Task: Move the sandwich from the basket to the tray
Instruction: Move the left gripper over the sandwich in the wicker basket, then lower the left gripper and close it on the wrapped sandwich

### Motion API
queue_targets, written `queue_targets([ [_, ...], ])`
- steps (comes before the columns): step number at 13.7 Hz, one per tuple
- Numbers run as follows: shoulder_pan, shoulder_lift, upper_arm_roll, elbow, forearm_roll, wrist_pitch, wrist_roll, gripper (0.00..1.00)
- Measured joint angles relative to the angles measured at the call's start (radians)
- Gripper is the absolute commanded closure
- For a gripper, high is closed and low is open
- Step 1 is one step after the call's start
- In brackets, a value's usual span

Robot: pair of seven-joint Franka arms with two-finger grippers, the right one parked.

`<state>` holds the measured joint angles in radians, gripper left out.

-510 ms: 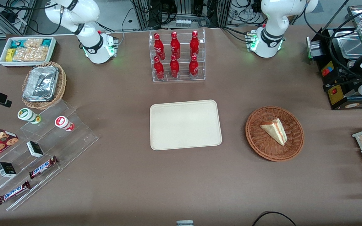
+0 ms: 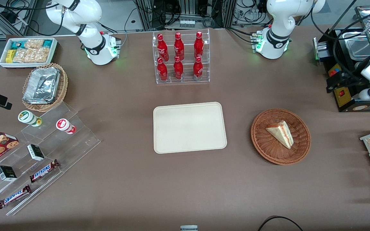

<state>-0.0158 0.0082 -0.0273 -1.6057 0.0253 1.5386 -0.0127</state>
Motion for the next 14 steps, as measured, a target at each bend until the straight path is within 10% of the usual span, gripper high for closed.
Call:
queue_targets([
  [14, 0.002, 0.043, -0.061, -0.653, -0.004, 0.816, -0.657, 0.00],
])
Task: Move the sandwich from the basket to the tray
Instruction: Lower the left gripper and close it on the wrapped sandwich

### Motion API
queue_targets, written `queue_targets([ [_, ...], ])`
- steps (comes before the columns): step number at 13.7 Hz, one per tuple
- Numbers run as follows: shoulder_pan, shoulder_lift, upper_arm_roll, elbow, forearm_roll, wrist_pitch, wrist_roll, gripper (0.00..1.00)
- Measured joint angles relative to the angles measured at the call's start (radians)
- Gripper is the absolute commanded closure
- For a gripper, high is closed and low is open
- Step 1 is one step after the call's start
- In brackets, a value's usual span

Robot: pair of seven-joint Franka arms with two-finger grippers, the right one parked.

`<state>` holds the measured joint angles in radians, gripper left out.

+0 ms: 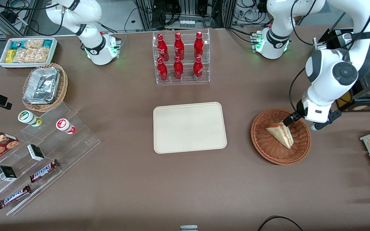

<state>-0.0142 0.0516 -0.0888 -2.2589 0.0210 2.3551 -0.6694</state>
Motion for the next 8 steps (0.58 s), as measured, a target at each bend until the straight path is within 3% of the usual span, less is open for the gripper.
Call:
queue_targets([
  [4, -0.002, 0.094, -0.002, -0.011, 0.000, 0.103, -0.012, 0.00],
  [5, -0.002, 0.122, -0.003, -0.013, 0.000, 0.128, -0.012, 0.06],
  [6, -0.002, 0.145, -0.004, -0.015, 0.000, 0.144, -0.012, 0.29],
  [8, -0.002, 0.173, -0.005, -0.016, 0.000, 0.159, -0.012, 0.92],
])
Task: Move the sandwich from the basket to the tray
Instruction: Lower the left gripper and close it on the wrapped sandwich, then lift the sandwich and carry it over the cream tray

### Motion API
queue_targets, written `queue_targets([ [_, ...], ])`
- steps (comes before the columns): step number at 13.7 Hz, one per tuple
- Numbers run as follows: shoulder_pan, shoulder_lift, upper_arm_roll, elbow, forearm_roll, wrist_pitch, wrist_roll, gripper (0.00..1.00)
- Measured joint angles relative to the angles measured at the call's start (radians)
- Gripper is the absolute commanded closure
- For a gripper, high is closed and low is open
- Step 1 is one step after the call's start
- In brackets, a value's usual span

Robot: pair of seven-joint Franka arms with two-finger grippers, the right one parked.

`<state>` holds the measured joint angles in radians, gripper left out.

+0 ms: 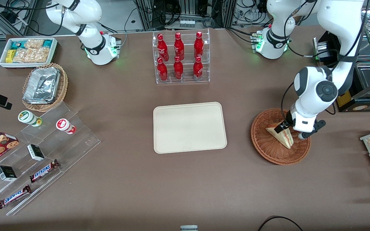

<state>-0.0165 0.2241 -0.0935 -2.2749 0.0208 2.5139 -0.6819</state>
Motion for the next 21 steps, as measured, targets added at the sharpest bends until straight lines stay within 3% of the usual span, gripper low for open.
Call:
queue_targets([
  [1, 0.000, 0.006, 0.000, 0.000, 0.000, 0.001, 0.000, 1.00],
  [6, 0.000, -0.011, -0.006, 0.021, 0.000, -0.037, 0.000, 1.00],
  [10, -0.041, -0.124, -0.013, 0.226, 0.002, -0.422, 0.011, 1.00],
  [12, -0.129, -0.146, -0.017, 0.389, 0.008, -0.597, 0.008, 1.00],
  [15, -0.306, -0.080, -0.023, 0.555, 0.019, -0.697, -0.025, 1.00],
  [21, -0.584, 0.178, -0.026, 0.637, 0.024, -0.535, -0.132, 1.00],
])
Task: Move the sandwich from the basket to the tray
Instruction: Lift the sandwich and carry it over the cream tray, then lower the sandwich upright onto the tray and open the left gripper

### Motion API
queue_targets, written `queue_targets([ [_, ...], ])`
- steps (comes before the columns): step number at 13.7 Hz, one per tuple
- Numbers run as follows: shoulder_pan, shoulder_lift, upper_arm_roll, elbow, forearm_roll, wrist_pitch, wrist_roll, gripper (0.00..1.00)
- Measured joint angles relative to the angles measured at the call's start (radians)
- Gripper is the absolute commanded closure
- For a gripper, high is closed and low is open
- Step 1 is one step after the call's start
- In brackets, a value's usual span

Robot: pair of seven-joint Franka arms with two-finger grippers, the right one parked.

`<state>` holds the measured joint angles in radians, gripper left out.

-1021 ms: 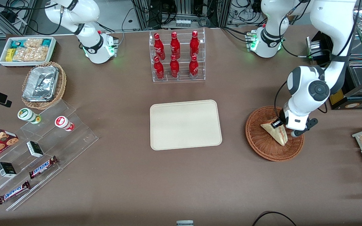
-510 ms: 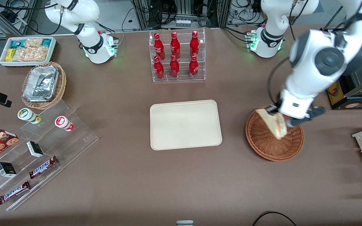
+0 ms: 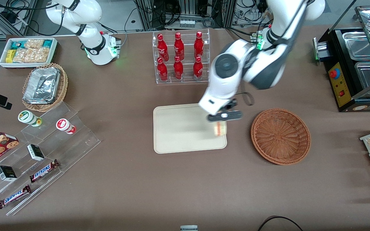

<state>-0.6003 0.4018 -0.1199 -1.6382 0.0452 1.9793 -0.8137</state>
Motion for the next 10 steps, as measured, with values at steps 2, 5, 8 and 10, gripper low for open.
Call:
queue_targets([
  [2, -0.053, 0.096, 0.001, 0.065, 0.001, 0.013, -0.039, 1.00],
  [5, -0.120, 0.230, 0.005, 0.169, 0.050, 0.022, -0.110, 1.00],
  [8, -0.138, 0.304, 0.007, 0.203, 0.067, 0.065, -0.130, 1.00],
  [10, -0.144, 0.329, 0.007, 0.205, 0.069, 0.068, -0.130, 1.00],
])
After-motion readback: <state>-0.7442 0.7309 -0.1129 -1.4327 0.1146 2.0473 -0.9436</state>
